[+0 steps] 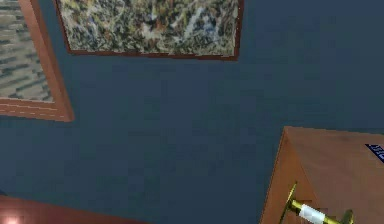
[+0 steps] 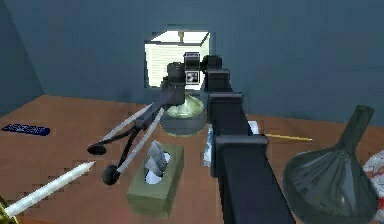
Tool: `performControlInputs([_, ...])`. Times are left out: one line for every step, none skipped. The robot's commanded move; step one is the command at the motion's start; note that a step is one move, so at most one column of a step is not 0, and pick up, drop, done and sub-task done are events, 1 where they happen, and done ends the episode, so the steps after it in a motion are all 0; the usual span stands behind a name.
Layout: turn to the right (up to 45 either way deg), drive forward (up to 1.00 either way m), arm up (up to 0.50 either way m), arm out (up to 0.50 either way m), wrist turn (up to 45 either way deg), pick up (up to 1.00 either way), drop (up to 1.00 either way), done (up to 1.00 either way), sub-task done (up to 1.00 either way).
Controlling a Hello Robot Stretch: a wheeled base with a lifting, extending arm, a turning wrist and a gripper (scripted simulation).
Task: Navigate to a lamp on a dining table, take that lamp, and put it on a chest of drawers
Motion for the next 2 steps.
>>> performControlInputs([0.0, 0.0, 0.0, 0.0, 45.0, 0.0, 0.0, 0.0, 0.0])
performControlInputs([0.0, 0.0, 0.0, 0.0, 45.0, 0.0, 0.0, 0.0, 0.0])
